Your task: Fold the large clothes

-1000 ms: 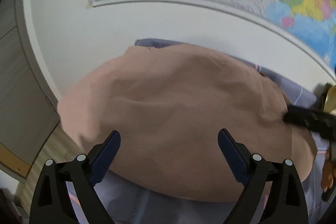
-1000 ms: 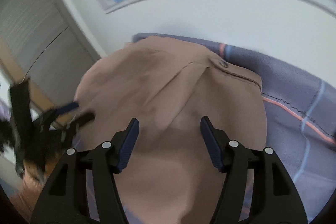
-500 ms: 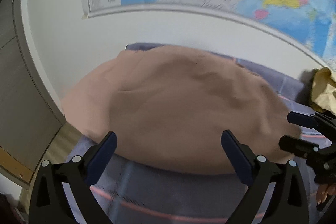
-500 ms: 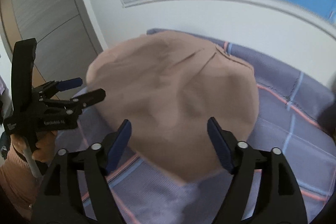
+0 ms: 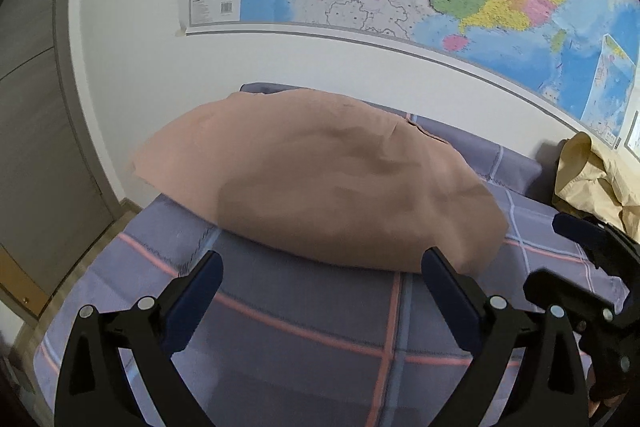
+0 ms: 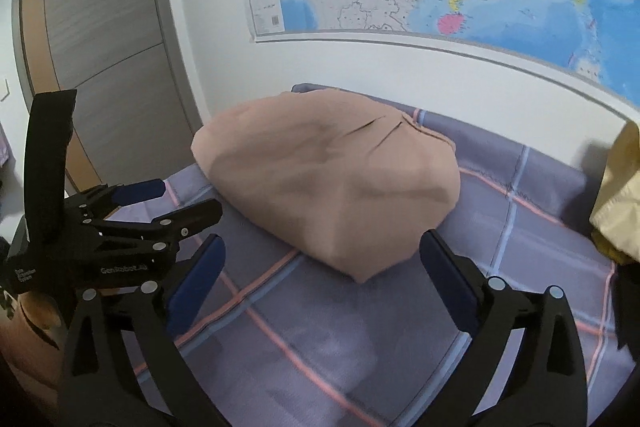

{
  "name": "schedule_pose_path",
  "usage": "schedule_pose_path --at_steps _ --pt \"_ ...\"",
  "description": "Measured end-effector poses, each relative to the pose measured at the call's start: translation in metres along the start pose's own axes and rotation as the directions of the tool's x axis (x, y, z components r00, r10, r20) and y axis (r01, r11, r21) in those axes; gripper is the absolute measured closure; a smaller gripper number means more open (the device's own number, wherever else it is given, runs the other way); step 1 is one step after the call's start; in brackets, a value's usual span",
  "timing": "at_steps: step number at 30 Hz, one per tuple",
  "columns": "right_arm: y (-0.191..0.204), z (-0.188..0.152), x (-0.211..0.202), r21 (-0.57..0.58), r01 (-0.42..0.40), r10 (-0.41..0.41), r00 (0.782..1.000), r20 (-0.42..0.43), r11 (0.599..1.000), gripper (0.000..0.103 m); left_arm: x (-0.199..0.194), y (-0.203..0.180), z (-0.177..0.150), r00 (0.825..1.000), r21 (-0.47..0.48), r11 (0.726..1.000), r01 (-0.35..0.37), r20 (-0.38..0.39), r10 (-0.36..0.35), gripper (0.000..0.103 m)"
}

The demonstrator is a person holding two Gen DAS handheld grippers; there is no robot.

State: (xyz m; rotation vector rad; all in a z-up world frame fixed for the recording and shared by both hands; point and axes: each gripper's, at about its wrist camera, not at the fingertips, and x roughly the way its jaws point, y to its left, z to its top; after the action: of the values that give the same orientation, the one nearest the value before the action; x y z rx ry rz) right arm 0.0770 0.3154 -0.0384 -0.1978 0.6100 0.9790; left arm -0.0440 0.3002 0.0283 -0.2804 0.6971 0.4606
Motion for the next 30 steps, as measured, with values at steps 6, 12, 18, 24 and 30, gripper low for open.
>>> schedule_pose_path --at_steps 6,12,18,24,30 --pt "0.002 -0.010 -0.009 0.003 -0.003 0.003 1.000 -0.002 1.000 0.006 -0.020 -0.012 -0.009 0.997 0.021 0.998 -0.066 0.047 0.065 0.007" --pt "0.003 -0.017 -0.016 0.009 -0.010 0.010 1.000 -0.003 1.000 0.006 -0.032 -0.017 -0.013 0.992 0.025 0.994 -0.111 0.068 0.109 0.007" --pt "0.005 -0.021 -0.023 0.001 -0.017 0.017 1.000 0.003 1.000 0.006 -0.040 -0.018 -0.016 0.987 0.018 0.989 -0.146 0.076 0.144 0.007" --pt "0.005 -0.024 -0.026 0.009 -0.025 0.025 1.000 0.003 1.000 0.006 -0.047 -0.021 -0.020 0.984 0.028 0.987 -0.159 0.088 0.156 0.007" --pt "0.002 -0.024 -0.031 0.044 -0.025 0.025 1.000 -0.012 0.999 0.006 -0.049 -0.021 -0.021 0.987 0.019 0.990 -0.143 0.072 0.142 0.007"
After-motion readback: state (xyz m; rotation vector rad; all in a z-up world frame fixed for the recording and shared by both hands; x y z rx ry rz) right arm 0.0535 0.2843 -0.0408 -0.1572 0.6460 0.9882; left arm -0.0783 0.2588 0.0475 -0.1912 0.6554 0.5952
